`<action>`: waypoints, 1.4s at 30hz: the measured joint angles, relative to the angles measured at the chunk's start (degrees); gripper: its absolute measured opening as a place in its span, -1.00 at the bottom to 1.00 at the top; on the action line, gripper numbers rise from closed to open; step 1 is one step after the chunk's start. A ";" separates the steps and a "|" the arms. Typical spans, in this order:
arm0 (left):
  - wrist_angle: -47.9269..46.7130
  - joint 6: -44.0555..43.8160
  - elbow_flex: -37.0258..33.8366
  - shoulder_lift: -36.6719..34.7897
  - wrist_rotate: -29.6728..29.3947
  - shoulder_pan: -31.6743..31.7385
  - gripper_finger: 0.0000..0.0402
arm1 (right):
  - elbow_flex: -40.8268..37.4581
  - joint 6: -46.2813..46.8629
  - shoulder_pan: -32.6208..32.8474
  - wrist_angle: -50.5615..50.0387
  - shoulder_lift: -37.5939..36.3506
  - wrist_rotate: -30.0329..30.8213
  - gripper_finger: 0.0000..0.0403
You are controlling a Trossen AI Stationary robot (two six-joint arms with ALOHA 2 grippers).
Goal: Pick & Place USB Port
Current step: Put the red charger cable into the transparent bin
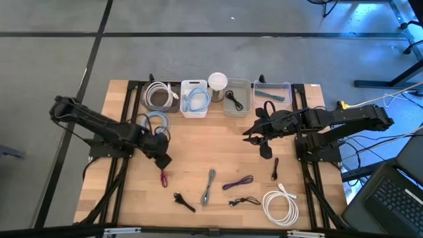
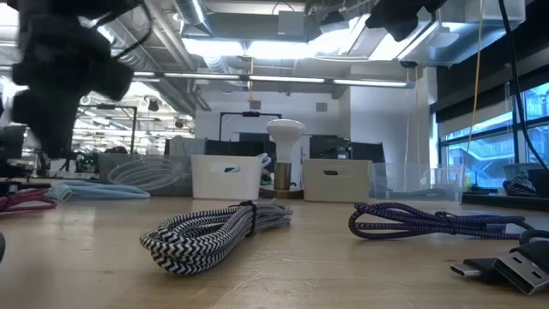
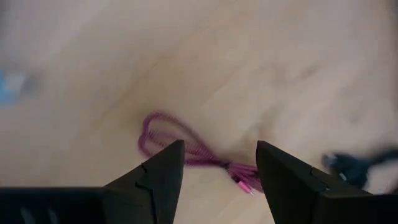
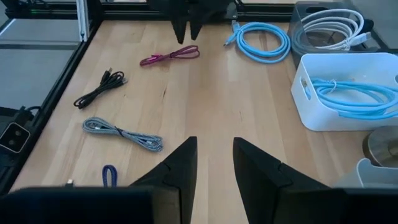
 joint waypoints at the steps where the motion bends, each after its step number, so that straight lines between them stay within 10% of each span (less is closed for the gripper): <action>1: -0.44 -4.36 0.00 0.76 -1.21 -1.57 -0.05 | 0.00 -0.14 0.00 -0.13 0.00 0.00 -0.48; 10: 1.36 -30.04 0.00 6.17 -4.87 -11.18 -0.05 | 0.00 -3.03 0.00 -2.14 0.00 -0.10 -0.48; 16: 1.83 -31.93 0.00 8.01 -1.53 -9.88 -0.05 | 0.00 -5.67 0.00 -3.05 0.00 -0.50 -0.48; 27: 13.02 -27.47 -5.37 13.26 0.85 -9.58 -0.08 | 0.00 -5.64 0.00 -5.14 0.00 -0.48 -0.48; 32: 10.59 -20.93 -5.37 13.50 0.57 -9.02 -0.38 | 0.02 -5.61 0.00 -4.26 0.00 -0.48 -0.48; 36: 10.79 -15.96 -5.95 11.19 -2.83 -9.33 -0.86 | 0.02 -5.67 0.00 -2.72 0.00 -0.45 -0.48; 42: 17.84 -6.80 -6.12 10.43 -21.30 -8.80 -0.93 | 0.02 -7.58 0.00 0.84 0.00 -0.02 -0.48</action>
